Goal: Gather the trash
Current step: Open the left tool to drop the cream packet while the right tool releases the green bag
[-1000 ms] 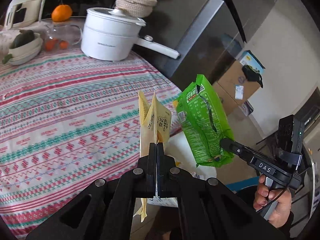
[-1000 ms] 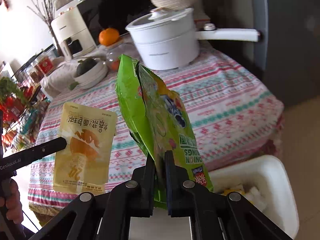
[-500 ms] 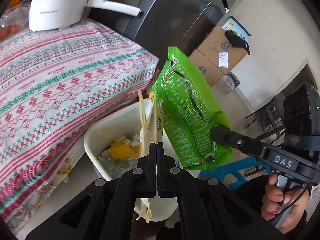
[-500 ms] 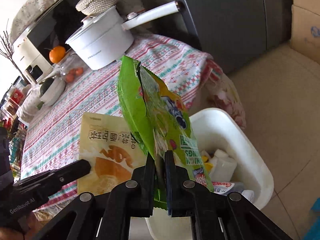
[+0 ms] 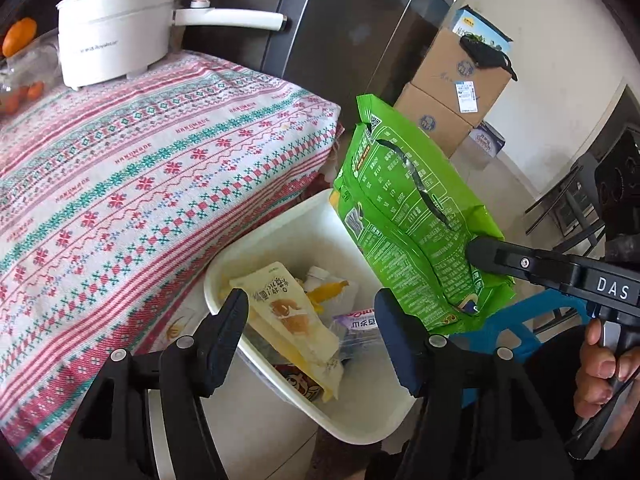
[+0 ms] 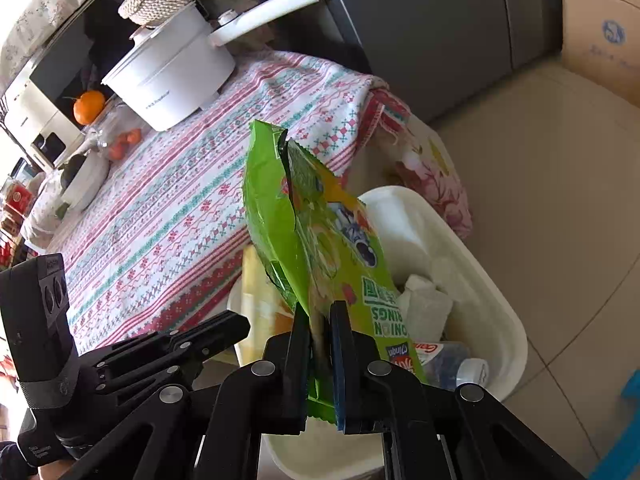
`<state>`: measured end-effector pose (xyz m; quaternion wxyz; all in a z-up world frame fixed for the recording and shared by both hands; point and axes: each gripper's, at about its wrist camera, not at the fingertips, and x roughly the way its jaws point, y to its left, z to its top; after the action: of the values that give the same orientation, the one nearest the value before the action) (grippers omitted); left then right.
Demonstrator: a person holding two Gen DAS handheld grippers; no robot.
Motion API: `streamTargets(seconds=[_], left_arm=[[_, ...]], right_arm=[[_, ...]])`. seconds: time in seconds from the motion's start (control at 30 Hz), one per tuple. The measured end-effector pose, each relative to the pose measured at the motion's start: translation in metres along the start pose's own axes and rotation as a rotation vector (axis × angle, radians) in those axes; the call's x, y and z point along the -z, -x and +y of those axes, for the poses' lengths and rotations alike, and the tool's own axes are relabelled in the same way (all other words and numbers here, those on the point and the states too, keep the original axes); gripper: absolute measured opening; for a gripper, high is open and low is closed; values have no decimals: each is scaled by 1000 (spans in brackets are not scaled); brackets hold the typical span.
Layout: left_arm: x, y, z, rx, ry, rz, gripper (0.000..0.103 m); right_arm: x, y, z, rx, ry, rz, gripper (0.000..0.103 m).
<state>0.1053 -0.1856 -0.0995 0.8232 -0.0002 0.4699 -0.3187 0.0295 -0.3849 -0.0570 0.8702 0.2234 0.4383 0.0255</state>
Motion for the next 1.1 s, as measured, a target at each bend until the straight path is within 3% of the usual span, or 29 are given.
streamTargets(seconds=[0.43,0.67,0.77,0.93,1.1], left_arm=[[14,65,20,-178,30,-51,80],[21,92,18,-240,75,-90,96],[25,100,17,-279,91,-96,99],[37,119,13,-372,103,-111,100],[53,143,12,-449,134,-146,103]], right_arm=[[4,-18,7,-101,-59,79,9],[6,-24,10,-56,-61,88,15],[5,-22,7,3,-67,67,57],[6,-11,13,39,-11,14,70],[16,3,28,99,46,-39,95]])
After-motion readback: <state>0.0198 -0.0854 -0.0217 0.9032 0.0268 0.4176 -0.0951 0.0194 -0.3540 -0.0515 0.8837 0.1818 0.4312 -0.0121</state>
